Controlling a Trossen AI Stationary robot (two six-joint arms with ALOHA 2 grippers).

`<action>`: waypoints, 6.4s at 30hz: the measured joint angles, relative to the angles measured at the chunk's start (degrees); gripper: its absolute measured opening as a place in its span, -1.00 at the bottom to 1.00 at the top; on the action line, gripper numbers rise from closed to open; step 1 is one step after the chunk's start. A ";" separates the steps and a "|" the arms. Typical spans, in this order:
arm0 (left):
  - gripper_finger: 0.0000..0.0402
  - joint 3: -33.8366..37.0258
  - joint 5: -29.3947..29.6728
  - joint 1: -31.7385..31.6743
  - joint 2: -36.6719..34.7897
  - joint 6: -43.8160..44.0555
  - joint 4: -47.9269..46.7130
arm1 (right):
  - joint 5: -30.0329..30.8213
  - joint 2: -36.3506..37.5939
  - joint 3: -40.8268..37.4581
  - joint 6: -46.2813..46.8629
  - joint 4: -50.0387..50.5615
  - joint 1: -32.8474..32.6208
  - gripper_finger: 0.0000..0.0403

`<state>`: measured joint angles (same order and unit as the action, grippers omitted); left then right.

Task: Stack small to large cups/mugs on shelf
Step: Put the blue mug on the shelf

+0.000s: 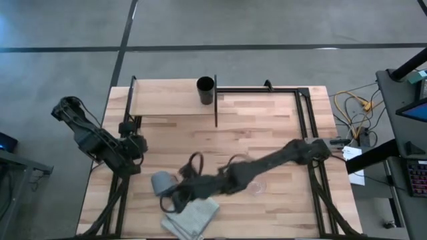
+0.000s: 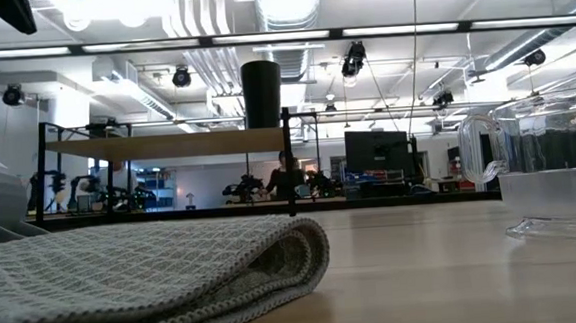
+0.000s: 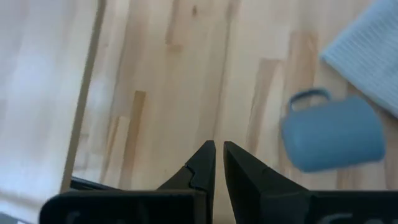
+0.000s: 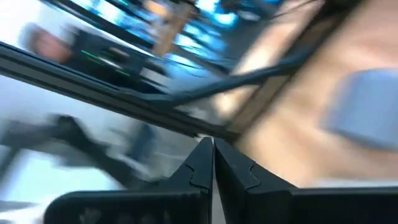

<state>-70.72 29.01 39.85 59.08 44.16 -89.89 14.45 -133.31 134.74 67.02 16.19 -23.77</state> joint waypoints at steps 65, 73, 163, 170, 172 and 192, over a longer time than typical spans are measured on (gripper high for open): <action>-0.90 27.44 -34.93 -12.21 17.92 -12.86 58.01 | 44.08 -21.76 0.26 33.50 -13.65 -9.79 -0.96; -0.90 23.89 -37.95 -14.25 15.32 -15.01 57.45 | 31.18 -21.76 0.26 27.43 -8.70 -6.61 -0.96; -0.90 21.69 -34.88 -14.28 -2.39 -14.58 59.78 | -0.06 -18.11 0.24 6.19 -30.06 4.54 -0.68; -0.90 21.70 -34.48 -14.26 -2.12 -14.56 59.73 | 0.00 -18.00 0.26 6.79 -28.54 4.59 -0.35; -0.90 21.70 -34.47 -14.26 -1.98 -14.56 59.68 | -0.01 -18.00 0.26 7.79 -28.58 4.59 -0.28; -0.90 21.68 -34.47 -14.14 -0.40 -15.14 60.24 | -2.82 -18.00 0.26 12.79 -30.01 3.86 -0.24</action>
<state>-49.04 -5.46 25.70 58.69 29.02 -29.65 11.63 -151.30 135.00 79.80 -13.82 -19.91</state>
